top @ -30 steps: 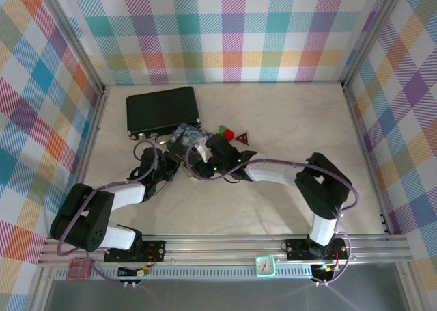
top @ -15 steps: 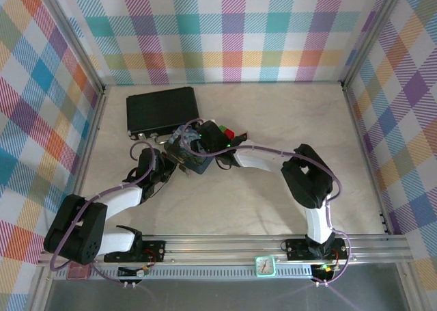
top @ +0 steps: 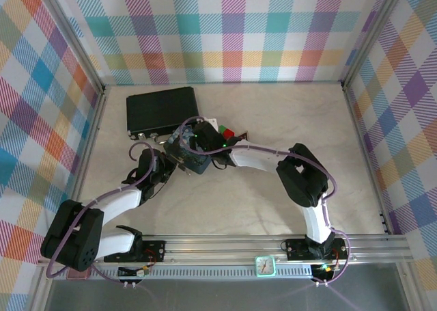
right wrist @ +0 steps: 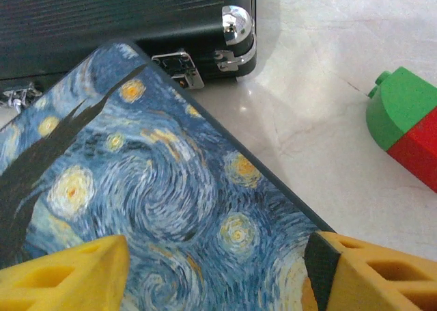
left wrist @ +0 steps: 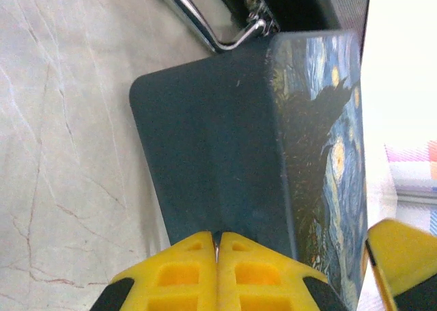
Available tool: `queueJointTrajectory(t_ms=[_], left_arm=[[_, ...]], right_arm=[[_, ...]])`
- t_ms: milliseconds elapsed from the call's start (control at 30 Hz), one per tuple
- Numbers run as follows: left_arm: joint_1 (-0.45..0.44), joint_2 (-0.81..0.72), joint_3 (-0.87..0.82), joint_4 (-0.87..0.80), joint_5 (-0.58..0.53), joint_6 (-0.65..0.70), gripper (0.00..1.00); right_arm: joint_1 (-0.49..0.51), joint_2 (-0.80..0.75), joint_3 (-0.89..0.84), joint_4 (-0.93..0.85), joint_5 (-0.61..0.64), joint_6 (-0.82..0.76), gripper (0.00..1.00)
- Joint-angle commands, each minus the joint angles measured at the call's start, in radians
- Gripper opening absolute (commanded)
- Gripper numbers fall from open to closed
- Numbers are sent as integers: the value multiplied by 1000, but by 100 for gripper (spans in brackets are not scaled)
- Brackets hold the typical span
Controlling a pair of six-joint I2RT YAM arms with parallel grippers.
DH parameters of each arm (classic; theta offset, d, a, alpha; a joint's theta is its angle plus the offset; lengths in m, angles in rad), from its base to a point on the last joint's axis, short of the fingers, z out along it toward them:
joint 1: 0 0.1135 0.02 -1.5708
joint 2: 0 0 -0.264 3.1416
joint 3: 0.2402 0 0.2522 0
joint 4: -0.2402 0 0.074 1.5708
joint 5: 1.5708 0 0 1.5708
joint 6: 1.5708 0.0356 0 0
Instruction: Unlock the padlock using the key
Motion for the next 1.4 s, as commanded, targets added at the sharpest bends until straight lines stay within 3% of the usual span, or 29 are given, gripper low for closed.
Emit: queueJointTrajectory(t_ms=[0, 133, 300, 533, 600, 700, 767, 867, 1033, 1233, 1367], left_arm=[[4, -46, -19, -27, -130, 15, 0], [6, -53, -17, -33, -182, 21, 0], [7, -27, 5, -28, -140, 42, 0], [7, -156, 72, -285, -74, 147, 0], [7, -215, 95, -362, -44, 188, 0], [2, -291, 134, -473, 24, 243, 0], [-14, -323, 158, -522, 60, 269, 0], [-82, -337, 194, -548, 93, 292, 0], [-317, -240, 303, -523, -1, 315, 0], [-539, 77, 488, -406, -19, 345, 0], [-620, 322, 623, -348, 24, 340, 0]], right_arm=[[-12, 10, -76, -161, 27, 38, 71], [-12, 0, -97, -154, 26, 40, 70], [-12, -1, -94, -138, 0, 27, 70], [-11, -103, -81, -101, -76, -92, 72], [-11, -146, -80, -114, -100, -132, 77], [-16, -241, -117, -129, -117, -188, 99], [-32, -292, -136, -155, -139, -218, 99], [-79, -355, -152, -235, -171, -241, 99], [-214, -477, -268, -261, -200, -251, 99], [-409, -620, -416, -284, -180, -252, 99], [-517, -722, -492, -290, -175, -246, 99]])
